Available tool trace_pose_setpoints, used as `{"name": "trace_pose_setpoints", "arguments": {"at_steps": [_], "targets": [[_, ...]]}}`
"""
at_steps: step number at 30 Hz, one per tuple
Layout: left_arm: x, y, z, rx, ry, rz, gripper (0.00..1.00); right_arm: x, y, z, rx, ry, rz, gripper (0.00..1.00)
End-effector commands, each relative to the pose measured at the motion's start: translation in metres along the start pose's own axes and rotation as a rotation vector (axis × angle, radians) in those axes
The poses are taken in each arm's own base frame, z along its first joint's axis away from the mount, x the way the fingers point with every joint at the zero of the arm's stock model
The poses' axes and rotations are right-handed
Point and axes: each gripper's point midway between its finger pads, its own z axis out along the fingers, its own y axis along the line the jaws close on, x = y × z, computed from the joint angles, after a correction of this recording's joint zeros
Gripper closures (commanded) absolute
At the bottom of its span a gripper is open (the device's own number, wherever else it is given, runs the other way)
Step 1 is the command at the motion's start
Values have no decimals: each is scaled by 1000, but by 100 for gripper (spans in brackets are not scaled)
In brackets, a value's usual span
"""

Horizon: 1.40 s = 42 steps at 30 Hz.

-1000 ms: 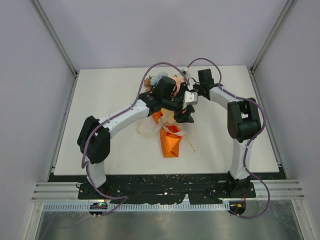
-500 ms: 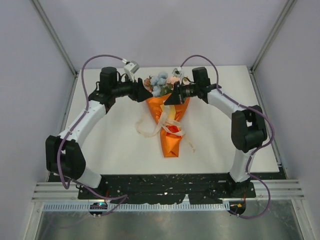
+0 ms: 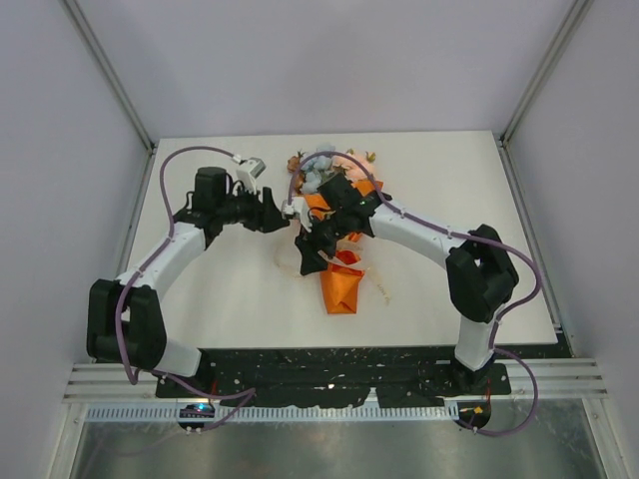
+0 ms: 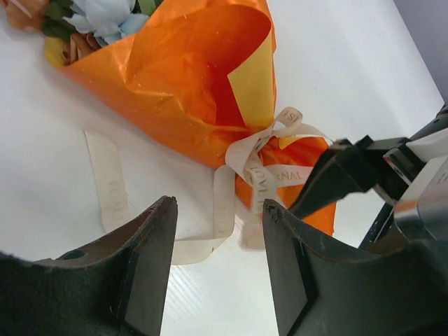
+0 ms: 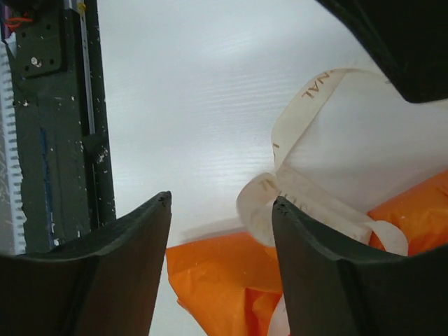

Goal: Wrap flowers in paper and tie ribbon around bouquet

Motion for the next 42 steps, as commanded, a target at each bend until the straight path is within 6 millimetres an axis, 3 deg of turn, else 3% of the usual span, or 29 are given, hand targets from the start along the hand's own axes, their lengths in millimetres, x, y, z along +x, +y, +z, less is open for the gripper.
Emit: {"name": "trace_pose_setpoints", "arguments": {"at_steps": [1,3,6,7,8,9,13,16,20,23,24,29,34,37,39,40,42], "targets": [[-9,-13,-9,44,-55,71,44,-9,-13,-27,81,34,-81,32],[-9,-16,-7,70,-64,86,44,-18,-14,-55,108,-2,-99,27],[-11,-30,-4,162,-71,162,45,-8,-20,-85,129,0,-68,26],[-9,-36,-3,186,-62,195,45,-2,-31,-101,150,-9,-43,26],[-4,-41,-1,211,-40,221,45,7,-27,-106,118,-6,-5,27],[4,-46,1,236,-8,252,44,22,-36,-120,130,4,33,28],[38,-70,11,325,124,255,37,69,-50,-139,129,63,65,31],[56,-75,22,333,176,188,31,84,-48,-134,103,72,77,28],[71,-68,37,307,219,94,25,90,-59,-120,102,56,83,22],[79,-61,47,292,248,90,15,94,-68,-112,97,65,71,20],[82,-61,49,297,261,92,6,97,-70,-109,89,71,70,20],[98,-51,60,270,345,96,5,103,-69,-93,44,84,52,4],[106,-45,66,251,382,66,11,113,-76,-81,39,108,53,3],[107,-45,68,256,386,52,17,113,-73,-80,-1,118,46,11],[111,-45,69,258,398,48,22,113,-67,-80,-33,113,19,23],[110,-44,69,257,398,48,24,113,-62,-81,-49,115,27,37],[109,-45,68,263,397,51,28,113,-57,-83,-64,122,32,49]]}}
